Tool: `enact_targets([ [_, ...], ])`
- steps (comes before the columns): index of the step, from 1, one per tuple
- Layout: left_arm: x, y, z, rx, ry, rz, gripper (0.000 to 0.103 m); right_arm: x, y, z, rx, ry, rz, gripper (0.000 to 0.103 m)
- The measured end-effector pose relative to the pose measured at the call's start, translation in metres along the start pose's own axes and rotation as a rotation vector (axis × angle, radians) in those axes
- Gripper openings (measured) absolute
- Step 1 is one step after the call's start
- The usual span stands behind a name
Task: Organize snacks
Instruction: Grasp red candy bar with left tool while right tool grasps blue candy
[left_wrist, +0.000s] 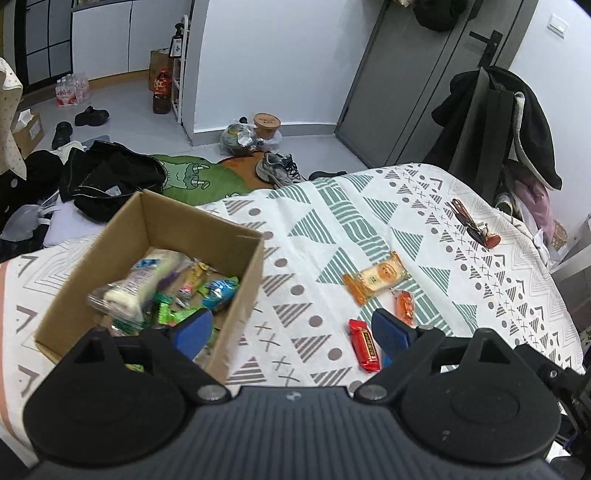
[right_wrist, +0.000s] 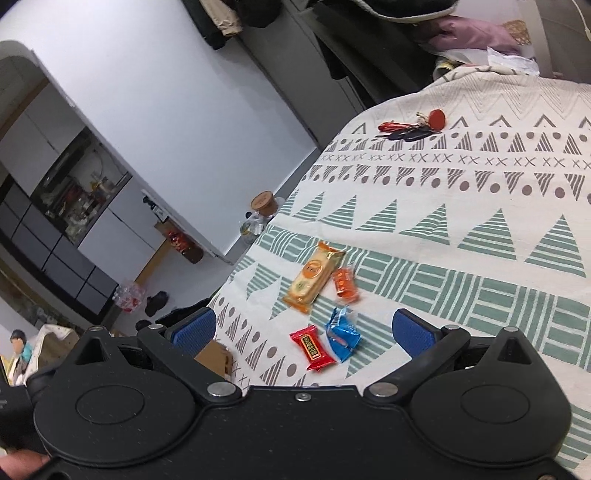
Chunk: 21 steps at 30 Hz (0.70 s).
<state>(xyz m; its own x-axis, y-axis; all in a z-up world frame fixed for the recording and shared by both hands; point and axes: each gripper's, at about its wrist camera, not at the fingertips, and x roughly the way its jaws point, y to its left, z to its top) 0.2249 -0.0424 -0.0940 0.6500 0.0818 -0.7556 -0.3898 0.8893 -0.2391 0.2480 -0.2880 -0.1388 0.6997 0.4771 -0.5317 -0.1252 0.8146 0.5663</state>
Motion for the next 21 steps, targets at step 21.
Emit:
enact_targets([
  [21, 0.079, -0.044, -0.03, -0.038, 0.088, -0.058, 0.069, 0.049, -0.028, 0.006, 0.082, 0.045, -0.026, 0.091],
])
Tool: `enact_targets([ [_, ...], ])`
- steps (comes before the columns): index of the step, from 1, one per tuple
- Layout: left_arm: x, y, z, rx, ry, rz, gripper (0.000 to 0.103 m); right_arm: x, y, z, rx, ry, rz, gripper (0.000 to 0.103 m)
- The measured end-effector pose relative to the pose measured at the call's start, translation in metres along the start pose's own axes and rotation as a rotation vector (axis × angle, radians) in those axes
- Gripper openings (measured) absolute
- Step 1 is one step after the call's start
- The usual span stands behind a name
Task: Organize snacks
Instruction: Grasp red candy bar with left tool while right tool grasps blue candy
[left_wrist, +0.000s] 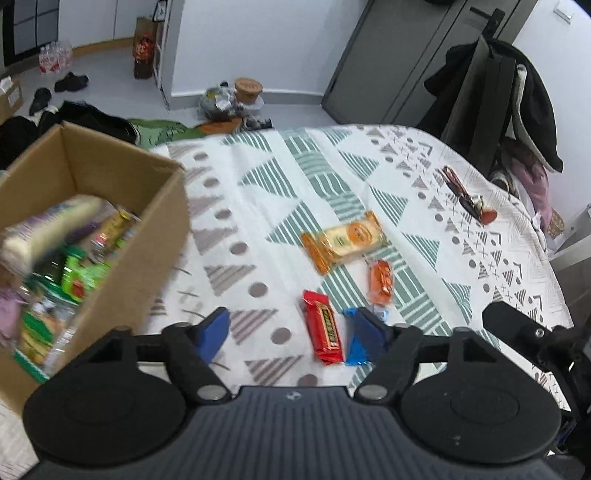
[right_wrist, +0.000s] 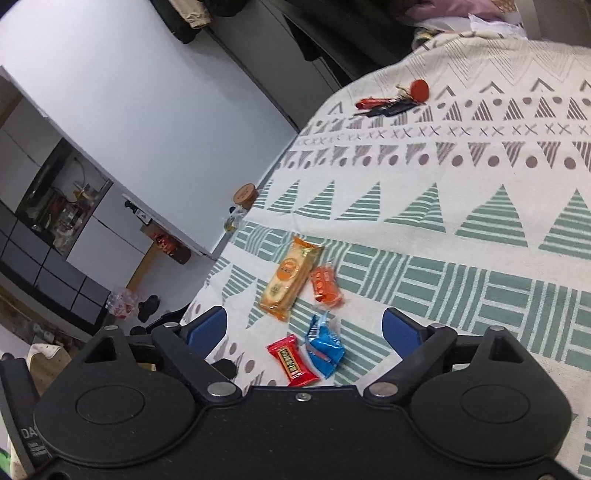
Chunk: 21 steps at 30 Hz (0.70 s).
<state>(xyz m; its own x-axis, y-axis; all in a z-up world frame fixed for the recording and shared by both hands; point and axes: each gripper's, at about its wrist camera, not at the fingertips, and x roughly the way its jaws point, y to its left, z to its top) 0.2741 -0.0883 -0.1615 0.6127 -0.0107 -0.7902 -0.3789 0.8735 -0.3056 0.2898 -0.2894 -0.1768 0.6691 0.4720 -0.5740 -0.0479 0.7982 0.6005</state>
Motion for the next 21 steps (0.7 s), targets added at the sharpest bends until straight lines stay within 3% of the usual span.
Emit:
enact_targets([
  [10, 0.049, -0.02, -0.01, -0.016, 0.078, -0.012, 0.049, 0.03, -0.025, 0.002, 0.08, 0.061, -0.001, 0.08],
  [18, 0.071, -0.023, -0.013, -0.034, 0.082, 0.021, 0.038, 0.053, -0.034, 0.0, 0.111, 0.117, 0.008, 0.074],
  [21, 0.076, -0.022, -0.014, -0.039, 0.076, 0.035, 0.029, 0.059, -0.034, -0.001, 0.109, 0.129, 0.008, 0.074],
])
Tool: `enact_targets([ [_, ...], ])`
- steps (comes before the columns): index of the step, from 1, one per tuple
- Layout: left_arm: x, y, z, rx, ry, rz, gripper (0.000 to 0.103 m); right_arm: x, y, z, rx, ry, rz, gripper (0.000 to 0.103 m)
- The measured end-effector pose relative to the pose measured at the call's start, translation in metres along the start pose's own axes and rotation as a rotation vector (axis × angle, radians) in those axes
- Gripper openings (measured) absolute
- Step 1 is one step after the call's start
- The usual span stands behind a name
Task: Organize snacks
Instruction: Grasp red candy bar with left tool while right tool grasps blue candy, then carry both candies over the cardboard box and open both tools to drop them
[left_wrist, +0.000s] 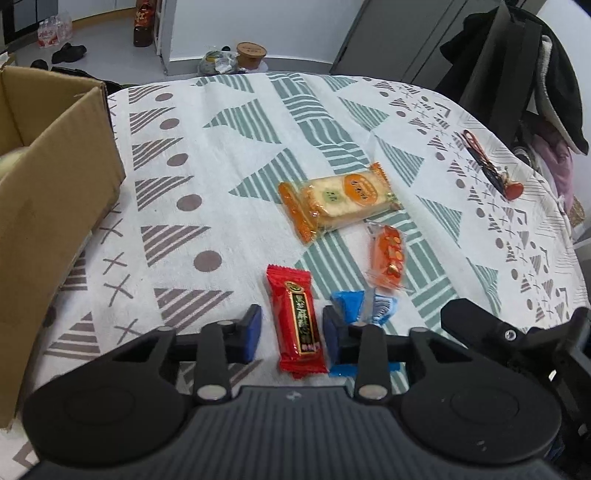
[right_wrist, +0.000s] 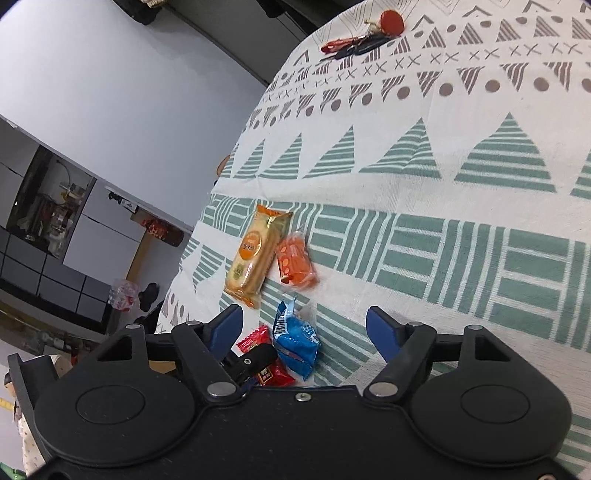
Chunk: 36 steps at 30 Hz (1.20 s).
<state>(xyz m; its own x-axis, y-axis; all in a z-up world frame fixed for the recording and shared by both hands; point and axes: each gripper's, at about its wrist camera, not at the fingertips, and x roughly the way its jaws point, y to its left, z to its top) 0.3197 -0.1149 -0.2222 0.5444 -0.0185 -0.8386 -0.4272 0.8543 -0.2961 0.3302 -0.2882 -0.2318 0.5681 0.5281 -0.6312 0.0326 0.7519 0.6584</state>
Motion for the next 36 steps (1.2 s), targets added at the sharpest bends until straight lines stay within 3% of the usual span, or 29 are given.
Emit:
enact_targets([
  [2, 0.003, 0.002, 0.001, -0.001, -0.002, 0.006, 0.022, 0.005, 0.0, 0.0, -0.001, 0.008, -0.001, 0.073],
  [4, 0.004, -0.001, 0.002, 0.034, -0.005, 0.014, 0.02, 0.01, 0.0, 0.0, 0.007, 0.023, 0.01, 0.073],
  [13, -0.01, 0.017, 0.008, 0.024, -0.041, 0.022, 0.02, 0.027, 0.008, -0.005, -0.035, 0.04, -0.009, 0.07],
  [20, -0.028, 0.037, 0.013, -0.01, -0.062, 0.034, 0.02, 0.036, 0.024, -0.01, -0.145, 0.039, -0.064, 0.069],
  [23, -0.038, 0.042, 0.013, -0.009, -0.074, 0.034, 0.02, 0.044, 0.03, -0.012, -0.186, 0.053, -0.089, 0.056],
  [24, -0.043, 0.044, 0.014, -0.01, -0.078, 0.035, 0.02, 0.046, 0.031, -0.012, -0.193, 0.065, -0.091, 0.04],
  [25, -0.046, 0.045, 0.014, -0.01, -0.084, 0.036, 0.02, 0.049, 0.031, -0.012, -0.195, 0.084, -0.095, 0.031],
  [36, -0.098, 0.06, 0.02, -0.02, -0.158, 0.052, 0.02, 0.011, 0.046, -0.018, -0.173, 0.061, 0.001, 0.029],
])
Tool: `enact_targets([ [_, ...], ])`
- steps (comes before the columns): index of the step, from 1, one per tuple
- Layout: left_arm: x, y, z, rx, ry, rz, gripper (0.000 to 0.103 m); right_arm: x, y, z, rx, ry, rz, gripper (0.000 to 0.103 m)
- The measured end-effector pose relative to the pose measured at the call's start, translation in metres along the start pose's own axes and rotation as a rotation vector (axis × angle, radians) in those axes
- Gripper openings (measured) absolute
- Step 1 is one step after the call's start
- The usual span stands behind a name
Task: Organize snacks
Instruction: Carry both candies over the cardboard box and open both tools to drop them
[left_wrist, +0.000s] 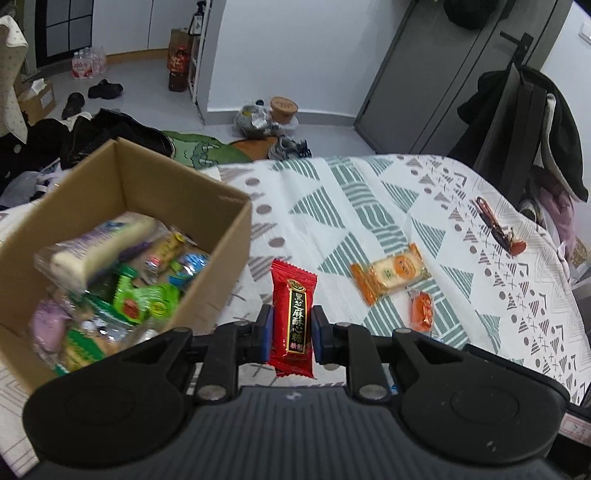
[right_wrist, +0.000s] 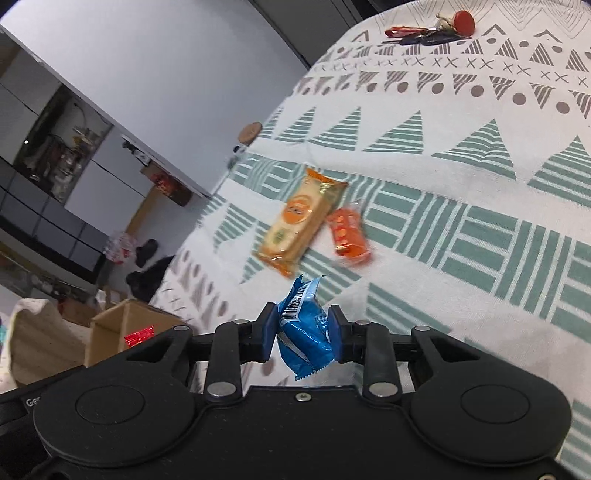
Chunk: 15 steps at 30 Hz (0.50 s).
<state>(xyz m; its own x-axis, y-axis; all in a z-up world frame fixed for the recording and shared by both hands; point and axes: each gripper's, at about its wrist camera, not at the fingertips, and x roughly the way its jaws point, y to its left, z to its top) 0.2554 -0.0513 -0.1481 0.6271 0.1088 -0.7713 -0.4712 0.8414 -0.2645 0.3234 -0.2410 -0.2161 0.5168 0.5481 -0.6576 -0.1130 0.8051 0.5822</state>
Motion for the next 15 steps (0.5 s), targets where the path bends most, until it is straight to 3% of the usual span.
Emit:
enact_targets([
  [15, -0.055, 0.025, 0.008, -0.026, -0.063, 0.03, 0.02, -0.037, 0.048, -0.013, -0.071, -0.055, 0.089, 0.029],
])
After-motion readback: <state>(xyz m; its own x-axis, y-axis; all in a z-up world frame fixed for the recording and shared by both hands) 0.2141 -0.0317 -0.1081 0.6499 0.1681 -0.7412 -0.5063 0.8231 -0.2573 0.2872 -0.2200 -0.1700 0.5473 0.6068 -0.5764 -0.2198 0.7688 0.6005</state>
